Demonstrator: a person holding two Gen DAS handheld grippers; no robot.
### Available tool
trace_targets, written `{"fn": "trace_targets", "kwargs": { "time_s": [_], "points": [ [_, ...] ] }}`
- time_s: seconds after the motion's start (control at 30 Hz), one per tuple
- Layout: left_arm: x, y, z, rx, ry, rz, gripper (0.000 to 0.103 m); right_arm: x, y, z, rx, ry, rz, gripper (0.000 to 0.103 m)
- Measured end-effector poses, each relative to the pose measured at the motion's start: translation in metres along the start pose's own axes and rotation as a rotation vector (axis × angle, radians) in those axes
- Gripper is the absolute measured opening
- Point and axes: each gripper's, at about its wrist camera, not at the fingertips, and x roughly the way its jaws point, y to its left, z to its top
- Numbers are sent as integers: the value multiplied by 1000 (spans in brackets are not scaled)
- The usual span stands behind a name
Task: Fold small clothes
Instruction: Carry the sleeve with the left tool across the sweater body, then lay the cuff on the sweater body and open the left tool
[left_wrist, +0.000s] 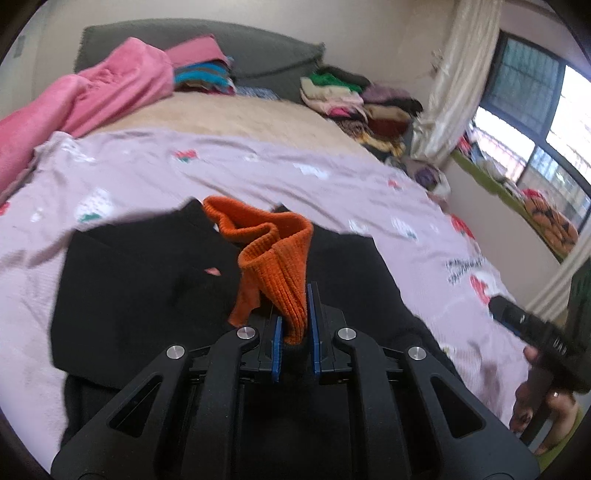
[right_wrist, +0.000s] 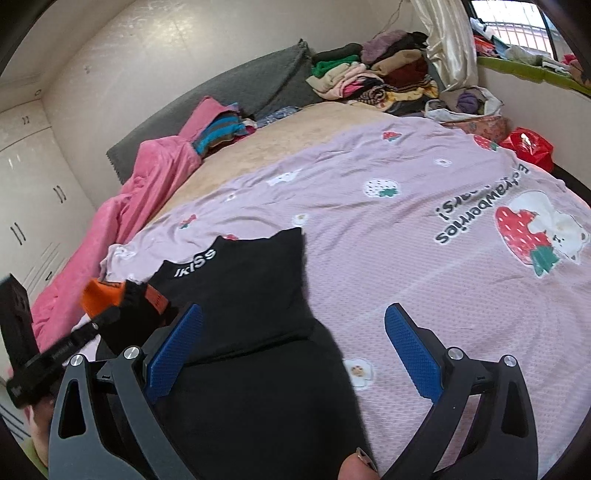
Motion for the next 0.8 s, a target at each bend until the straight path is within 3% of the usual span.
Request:
{"fn": "trace_targets", "kwargs": {
  "time_s": [0.2, 0.3, 0.57, 0.8],
  "points": [
    [26, -7, -12, 20, 82, -79, 6, 2, -3, 1, 2, 5, -25, 99],
    [35, -9, -16, 36, 121, -122, 12, 4, -2, 2, -1, 7, -33, 99],
    [37, -4, -27, 40, 152, -201, 41, 21, 12, -1, -24, 42, -40, 99],
    [18, 9, -14, 9, 103, -247, 64, 43, 36, -8, -50, 103, 16, 98]
  ]
}}
